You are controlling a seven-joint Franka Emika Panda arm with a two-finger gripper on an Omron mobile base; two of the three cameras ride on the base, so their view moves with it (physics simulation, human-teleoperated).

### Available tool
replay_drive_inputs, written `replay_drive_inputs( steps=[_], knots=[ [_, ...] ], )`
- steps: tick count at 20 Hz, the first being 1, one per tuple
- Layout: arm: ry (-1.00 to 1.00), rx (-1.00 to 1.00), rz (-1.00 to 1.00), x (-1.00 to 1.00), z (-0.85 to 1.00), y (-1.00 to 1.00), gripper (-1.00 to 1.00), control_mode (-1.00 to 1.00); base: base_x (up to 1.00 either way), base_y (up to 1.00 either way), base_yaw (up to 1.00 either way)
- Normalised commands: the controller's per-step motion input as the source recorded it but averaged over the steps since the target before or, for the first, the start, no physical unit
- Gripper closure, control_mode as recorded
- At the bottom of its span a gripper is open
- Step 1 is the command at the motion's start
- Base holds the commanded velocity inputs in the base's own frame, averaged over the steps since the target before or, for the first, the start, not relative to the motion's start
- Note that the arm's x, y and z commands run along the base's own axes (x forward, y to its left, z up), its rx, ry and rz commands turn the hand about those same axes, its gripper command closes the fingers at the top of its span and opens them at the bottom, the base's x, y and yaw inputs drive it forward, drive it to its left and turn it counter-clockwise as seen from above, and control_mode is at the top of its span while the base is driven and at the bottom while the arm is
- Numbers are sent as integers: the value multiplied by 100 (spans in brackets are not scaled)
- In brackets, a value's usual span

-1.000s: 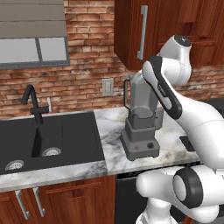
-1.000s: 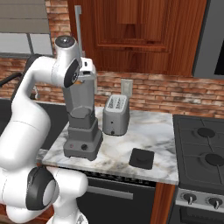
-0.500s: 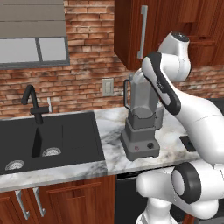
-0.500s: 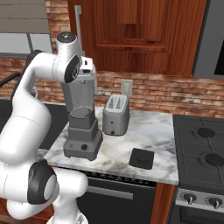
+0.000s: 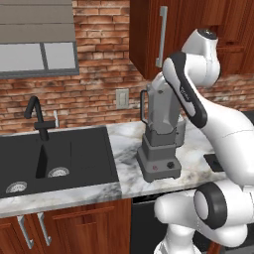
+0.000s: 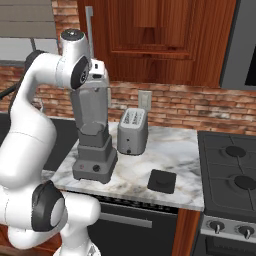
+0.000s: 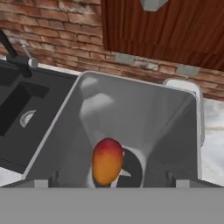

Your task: Open the blender lid, put the mango in the blender, close the lid, and start the blender.

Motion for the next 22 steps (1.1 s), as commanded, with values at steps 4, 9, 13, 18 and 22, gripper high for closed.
replay_drive_inputs(
  steps=[4, 9, 13, 18, 22],
  knots=[
    [-9, 0, -4, -53, 66, -8, -100, -100, 0, 0, 0],
    [-4, 3, -5, -77, 12, -50, -100, -100, 0, 0, 0],
    [0, 14, -7, -83, -40, -93, -100, -100, 0, 0, 0],
    [0, 3, -10, -60, -92, -100, -100, -100, 0, 0, 0],
    [3, -2, -13, -29, -100, -100, -100, -100, 0, 0, 0]
  ],
)
